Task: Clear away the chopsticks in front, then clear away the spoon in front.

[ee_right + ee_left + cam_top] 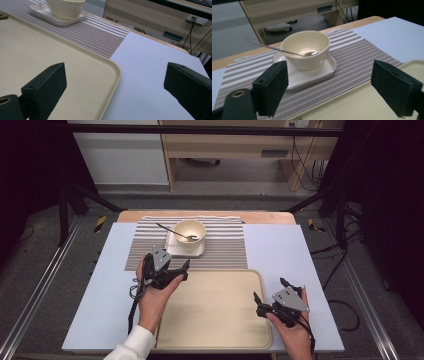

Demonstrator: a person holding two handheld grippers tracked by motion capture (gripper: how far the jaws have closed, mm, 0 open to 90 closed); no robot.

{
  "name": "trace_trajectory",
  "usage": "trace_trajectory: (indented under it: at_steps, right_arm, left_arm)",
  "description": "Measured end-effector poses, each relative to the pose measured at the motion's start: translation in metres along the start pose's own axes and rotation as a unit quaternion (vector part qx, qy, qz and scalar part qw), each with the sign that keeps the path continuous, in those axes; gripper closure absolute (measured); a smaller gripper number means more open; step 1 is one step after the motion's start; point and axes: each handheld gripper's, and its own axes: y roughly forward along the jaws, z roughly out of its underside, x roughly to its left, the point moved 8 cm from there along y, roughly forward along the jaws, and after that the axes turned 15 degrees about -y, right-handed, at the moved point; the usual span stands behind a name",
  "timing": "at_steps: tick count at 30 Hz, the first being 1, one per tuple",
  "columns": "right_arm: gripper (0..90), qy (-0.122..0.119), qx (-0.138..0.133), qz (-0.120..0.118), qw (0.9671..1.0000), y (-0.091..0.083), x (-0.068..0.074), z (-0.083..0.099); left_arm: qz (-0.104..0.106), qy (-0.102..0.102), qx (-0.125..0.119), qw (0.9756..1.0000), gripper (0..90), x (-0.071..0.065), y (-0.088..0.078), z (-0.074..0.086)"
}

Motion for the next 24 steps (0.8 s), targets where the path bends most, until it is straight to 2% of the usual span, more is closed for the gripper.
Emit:
trace_trajectory:
  at_steps: [6, 8, 14, 17, 18, 19, 22, 24]
  right_arm:
    - [4.7, 0.004, 0.003, 0.003, 1.0, 0.001, -0.003, 0.002]
    - [4.7, 0.006, 0.004, 0.003, 1.0, 0.001, -0.003, 0.002]
    - [4.6, 0.002, 0.004, 0.001, 1.0, 0.002, 0.0, 0.001]
    - [4.7, 0.001, 0.003, 0.0, 1.0, 0.001, -0.001, 0.001]
    - [4.6, 0.002, 0.003, 0.0, 1.0, 0.001, -0.001, 0.002]
    - [4.6, 0.004, 0.004, 0.001, 1.0, 0.002, -0.003, 0.002]
    - [4.6, 0.006, 0.004, 0.004, 1.0, 0.001, -0.004, 0.003]
    - [4.7, 0.005, 0.004, 0.004, 1.0, 0.001, -0.004, 0.003]
  left_arm:
    - [0.018, 0.006, -0.004, 0.9998, 11.0, -0.001, 0.003, -0.014]
    - [0.012, 0.017, -0.009, 0.9998, 10.5, 0.001, 0.004, -0.018]
    - [0.006, -0.008, 0.003, 0.9999, 9.8, 0.017, 0.022, -0.028]
    - [0.006, -0.004, 0.002, 1.0, 9.7, 0.026, 0.034, -0.035]
    - [0.009, -0.016, 0.003, 0.9998, 9.5, 0.031, 0.04, -0.038]
    - [0.006, -0.02, 0.001, 0.9998, 9.1, 0.034, 0.043, -0.039]
    - [-0.001, -0.014, -0.002, 0.9999, 9.1, 0.042, 0.051, -0.042]
    - [-0.005, -0.019, -0.002, 0.9998, 9.1, 0.046, 0.054, -0.041]
